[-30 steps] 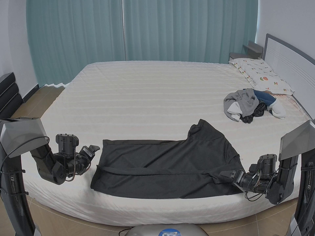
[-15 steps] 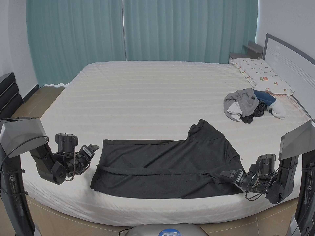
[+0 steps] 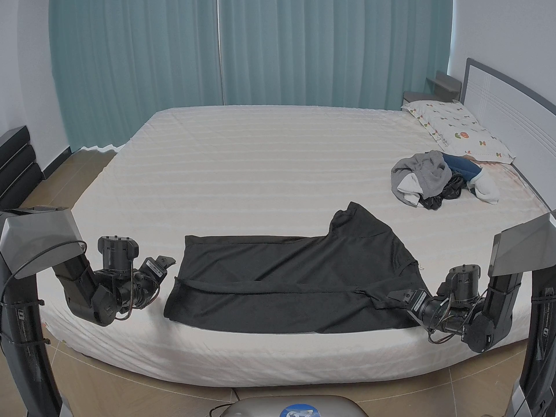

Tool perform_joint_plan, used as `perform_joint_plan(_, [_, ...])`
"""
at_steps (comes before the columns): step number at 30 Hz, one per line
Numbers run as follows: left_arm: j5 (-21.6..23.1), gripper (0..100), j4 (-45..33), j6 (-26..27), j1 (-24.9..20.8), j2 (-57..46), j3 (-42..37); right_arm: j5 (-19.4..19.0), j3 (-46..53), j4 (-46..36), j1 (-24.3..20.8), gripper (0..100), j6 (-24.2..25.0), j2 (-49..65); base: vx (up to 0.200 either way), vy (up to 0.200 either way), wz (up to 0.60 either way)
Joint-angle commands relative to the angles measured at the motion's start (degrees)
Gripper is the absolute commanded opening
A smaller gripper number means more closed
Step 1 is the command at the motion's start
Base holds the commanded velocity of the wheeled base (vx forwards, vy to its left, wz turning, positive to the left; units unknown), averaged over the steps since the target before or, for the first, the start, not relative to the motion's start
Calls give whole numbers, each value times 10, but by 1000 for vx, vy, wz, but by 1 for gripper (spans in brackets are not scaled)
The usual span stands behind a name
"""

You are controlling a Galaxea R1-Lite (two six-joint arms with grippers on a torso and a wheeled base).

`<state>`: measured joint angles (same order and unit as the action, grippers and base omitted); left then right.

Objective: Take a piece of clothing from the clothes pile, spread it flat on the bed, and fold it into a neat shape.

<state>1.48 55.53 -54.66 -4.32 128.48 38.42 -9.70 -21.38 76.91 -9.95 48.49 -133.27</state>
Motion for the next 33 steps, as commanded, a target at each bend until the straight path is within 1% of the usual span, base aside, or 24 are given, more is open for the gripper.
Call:
perform_joint_plan(1, [-1,100,0,0,0,2,2,10,-24,-5,-2,100,11,-17,0,0,0])
perform_joint_plan(4, [-1,100,5,0,0,3,1,18,-43,-8,-2,100,21,-21,0,0,0])
perform_joint_plan(6, [-2,100,26,0,0,6,0,27,-52,-15,-9,100,40,-22,0,0,0])
perform_joint_plan(13, [-3,100,37,0,0,12,-1,42,-77,-24,-14,100,51,-32,0,0,0])
perform_joint_plan(20, [-3,100,37,0,0,12,-1,43,-91,-26,-14,100,54,-39,0,0,0])
perform_joint_plan(21, [-3,100,37,0,0,12,-1,43,-91,-26,-13,0,54,-39,0,0,0])
perform_joint_plan(25, [-3,100,37,0,0,12,-1,45,-90,-30,-16,0,54,-38,0,0,0])
perform_joint_plan(29, [-3,100,37,0,0,12,-1,62,-89,-32,-17,0,53,-38,0,0,0])
perform_joint_plan(33, [-3,100,37,0,0,12,-1,63,-83,-30,-18,0,54,-29,0,0,0])
